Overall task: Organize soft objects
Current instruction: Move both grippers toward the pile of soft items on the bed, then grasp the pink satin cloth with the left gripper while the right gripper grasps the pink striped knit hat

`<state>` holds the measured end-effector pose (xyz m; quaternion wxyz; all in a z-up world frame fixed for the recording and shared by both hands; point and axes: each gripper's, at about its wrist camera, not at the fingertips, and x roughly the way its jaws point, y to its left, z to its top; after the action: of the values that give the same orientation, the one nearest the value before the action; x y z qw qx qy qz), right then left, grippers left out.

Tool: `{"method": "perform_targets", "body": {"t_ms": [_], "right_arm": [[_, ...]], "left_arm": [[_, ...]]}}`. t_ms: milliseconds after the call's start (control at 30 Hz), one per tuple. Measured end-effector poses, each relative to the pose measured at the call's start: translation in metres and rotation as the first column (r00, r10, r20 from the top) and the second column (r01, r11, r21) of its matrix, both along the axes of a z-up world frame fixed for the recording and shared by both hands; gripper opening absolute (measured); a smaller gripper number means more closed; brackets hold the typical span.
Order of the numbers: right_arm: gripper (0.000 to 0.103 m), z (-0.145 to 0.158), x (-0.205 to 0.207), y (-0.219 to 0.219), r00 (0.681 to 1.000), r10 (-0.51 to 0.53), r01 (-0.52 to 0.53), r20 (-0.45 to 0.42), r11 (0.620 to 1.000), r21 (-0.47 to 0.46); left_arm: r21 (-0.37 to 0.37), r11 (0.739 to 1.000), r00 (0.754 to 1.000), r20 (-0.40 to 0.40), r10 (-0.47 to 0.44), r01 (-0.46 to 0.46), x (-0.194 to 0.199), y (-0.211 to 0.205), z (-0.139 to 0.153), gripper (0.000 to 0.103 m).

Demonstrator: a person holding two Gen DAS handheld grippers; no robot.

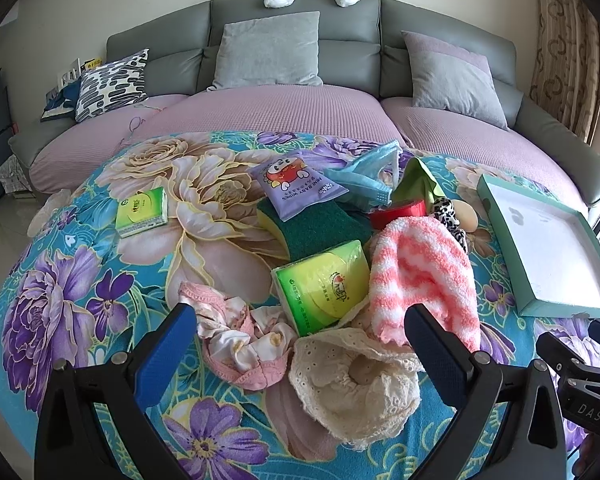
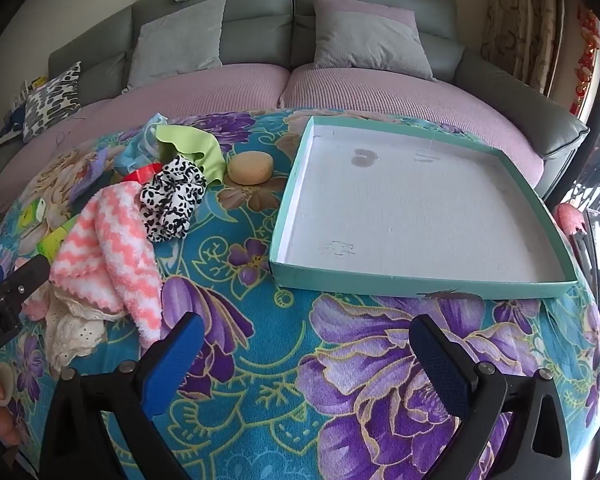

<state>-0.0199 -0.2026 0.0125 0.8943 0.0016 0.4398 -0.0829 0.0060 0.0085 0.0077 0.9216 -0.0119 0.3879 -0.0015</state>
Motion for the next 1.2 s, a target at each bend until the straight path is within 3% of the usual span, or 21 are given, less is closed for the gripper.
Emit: {"method": "perform_targets", "body": {"t_ms": [300,567,767,933,1000,1200], "right_arm": [[0.103,0.018,0.014,0.008,0.998,0.020,-0.021,0.051,0.999,0.027],[0.103,0.051,0.034,0.048,0.988,0.108,-0.114,0.112,0.992,0.053],[0.103,0.045,0.057,0.075,0.984,0.156,-0.163,0.088,0.984,0.073],[0.103,0.023,0.069,0.090,0.981,0.192,-0.194,0.033,0.977,0.082],[0.103,0.014,0.072,0.093,0.980,0.200,-0.200,0.012,0.976,0.081],[0.103,-0.004,0.074,0.092,0.981,0.190,-0.185,-0.037,0.977,0.104]], "left_arm": [[0.010,0.995,0.994,-0.047,0.099,-0.098,0.014,0.030,0.018,0.103],[0.026,0.967,0.965,-0.067,0.254,-0.253,0.023,0.093,0.027,0.103],[0.011,0.945,0.938,-0.117,0.326,-0.327,0.022,0.127,0.010,0.103],[0.015,0.932,0.919,-0.161,0.359,-0.362,0.022,0.142,-0.004,0.103],[-0.011,0.933,0.920,-0.168,0.353,-0.360,0.021,0.144,-0.005,0.103],[-0.085,0.972,0.960,-0.194,0.201,-0.220,0.026,0.113,-0.015,0.103]]}}
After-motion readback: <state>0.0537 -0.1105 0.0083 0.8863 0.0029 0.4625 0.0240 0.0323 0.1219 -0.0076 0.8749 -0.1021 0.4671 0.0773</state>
